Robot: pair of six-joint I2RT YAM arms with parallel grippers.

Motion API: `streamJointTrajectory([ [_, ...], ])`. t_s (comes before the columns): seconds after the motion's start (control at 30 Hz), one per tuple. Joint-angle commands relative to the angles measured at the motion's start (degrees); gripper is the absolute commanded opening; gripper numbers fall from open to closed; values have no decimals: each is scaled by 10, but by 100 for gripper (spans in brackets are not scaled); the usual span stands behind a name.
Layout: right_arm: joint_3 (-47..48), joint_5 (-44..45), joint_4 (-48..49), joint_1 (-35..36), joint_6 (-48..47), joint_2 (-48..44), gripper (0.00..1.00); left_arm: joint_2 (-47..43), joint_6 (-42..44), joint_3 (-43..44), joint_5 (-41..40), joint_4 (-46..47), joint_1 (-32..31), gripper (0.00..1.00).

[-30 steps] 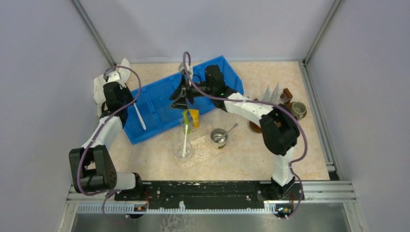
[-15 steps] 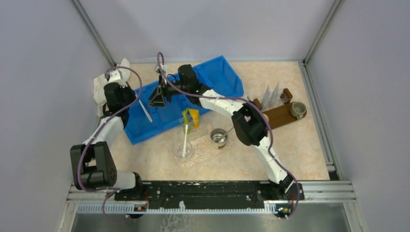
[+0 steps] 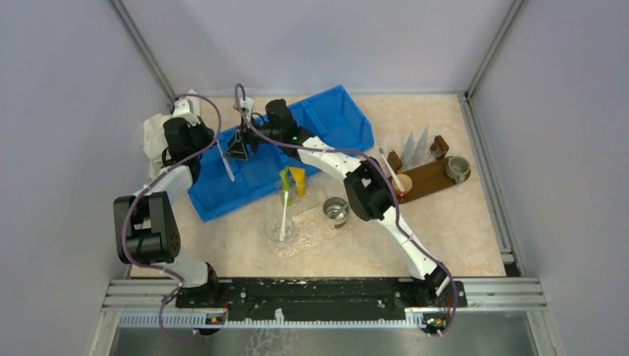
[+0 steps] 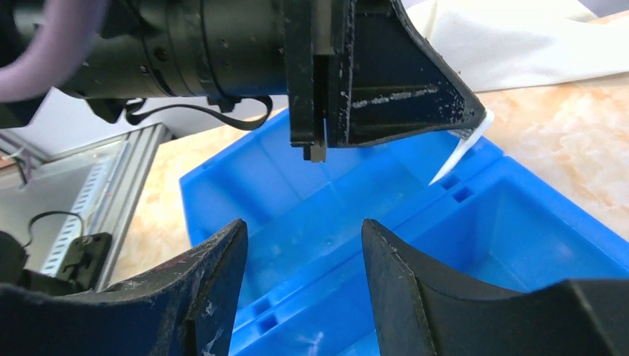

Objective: Prepare toiletry sets of a toothbrush and toothpaste on the tray
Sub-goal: Pick up the toothbrush from the storage box, then place the toothbrush in the cup.

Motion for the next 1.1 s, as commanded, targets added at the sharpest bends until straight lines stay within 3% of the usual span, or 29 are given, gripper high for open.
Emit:
streamJointTrajectory([
  [0.0, 61, 31, 1, 3, -26, 18, 58, 17, 0, 32, 26, 36, 4, 0],
  [0.63, 115, 160, 65, 8, 5, 87, 56, 37, -4, 45, 103, 61, 21, 0],
  [1.07, 142, 158, 108, 11, 53, 112, 55, 18, -8, 38, 169, 63, 28, 0],
])
